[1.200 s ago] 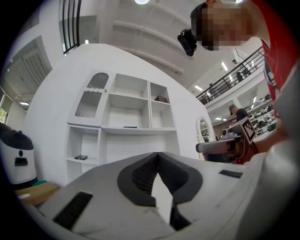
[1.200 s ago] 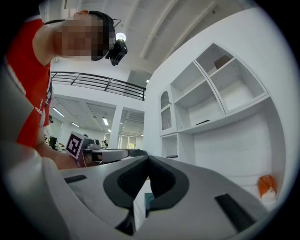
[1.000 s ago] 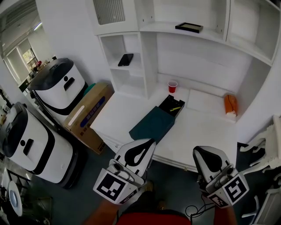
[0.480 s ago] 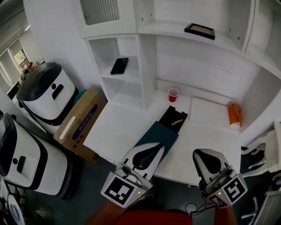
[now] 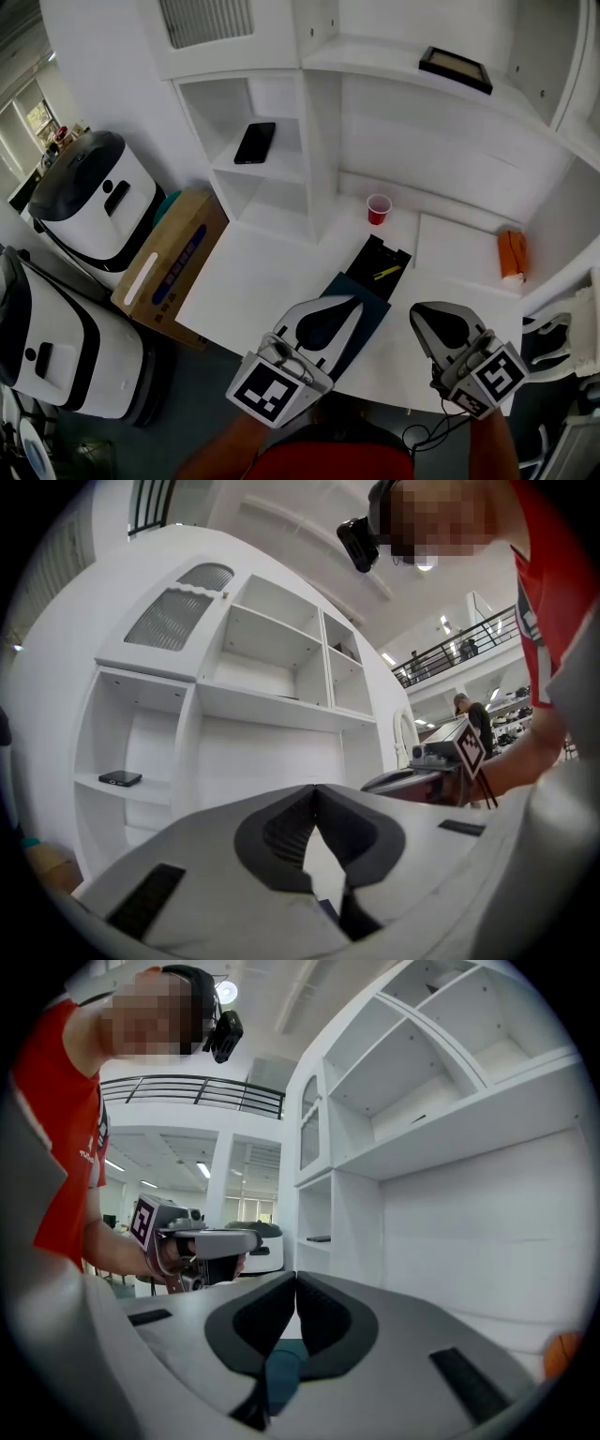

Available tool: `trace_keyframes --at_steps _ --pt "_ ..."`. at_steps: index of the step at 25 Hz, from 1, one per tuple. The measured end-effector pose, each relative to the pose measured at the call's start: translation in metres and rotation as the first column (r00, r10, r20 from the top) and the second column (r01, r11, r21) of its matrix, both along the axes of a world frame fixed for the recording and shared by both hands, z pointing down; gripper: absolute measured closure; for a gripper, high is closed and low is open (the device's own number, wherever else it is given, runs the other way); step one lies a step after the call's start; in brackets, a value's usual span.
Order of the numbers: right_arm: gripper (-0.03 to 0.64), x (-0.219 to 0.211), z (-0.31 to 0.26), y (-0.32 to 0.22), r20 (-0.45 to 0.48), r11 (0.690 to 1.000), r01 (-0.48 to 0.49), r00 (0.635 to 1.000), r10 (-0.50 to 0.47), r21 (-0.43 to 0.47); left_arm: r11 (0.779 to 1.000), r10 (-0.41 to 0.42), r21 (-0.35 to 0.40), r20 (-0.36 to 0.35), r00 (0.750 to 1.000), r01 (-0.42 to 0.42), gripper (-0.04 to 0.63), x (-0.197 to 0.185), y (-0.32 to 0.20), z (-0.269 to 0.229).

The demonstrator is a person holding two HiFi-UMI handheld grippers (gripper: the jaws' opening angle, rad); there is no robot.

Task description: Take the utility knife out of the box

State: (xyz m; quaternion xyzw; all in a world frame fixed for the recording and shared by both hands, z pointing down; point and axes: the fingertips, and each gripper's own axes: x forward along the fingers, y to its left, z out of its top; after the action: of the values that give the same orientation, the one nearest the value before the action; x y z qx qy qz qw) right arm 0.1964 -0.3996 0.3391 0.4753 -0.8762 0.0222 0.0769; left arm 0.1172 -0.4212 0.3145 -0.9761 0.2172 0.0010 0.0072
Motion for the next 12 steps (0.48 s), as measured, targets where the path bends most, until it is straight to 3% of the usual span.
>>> trace_keyframes --at_steps 8,12 --pt "0.588 0.018 0.033 -0.051 -0.125 0.991 0.114 0.985 -0.122 -0.063 0.999 -0.032 -0.01 0.0 1.0 0.032 0.589 0.03 -0.03 0.018" --pt "0.552 0.02 0.064 -0.073 -0.226 0.967 0.213 0.944 -0.241 -0.141 0.999 -0.039 -0.012 0.007 0.999 0.039 0.589 0.042 -0.041 0.029"
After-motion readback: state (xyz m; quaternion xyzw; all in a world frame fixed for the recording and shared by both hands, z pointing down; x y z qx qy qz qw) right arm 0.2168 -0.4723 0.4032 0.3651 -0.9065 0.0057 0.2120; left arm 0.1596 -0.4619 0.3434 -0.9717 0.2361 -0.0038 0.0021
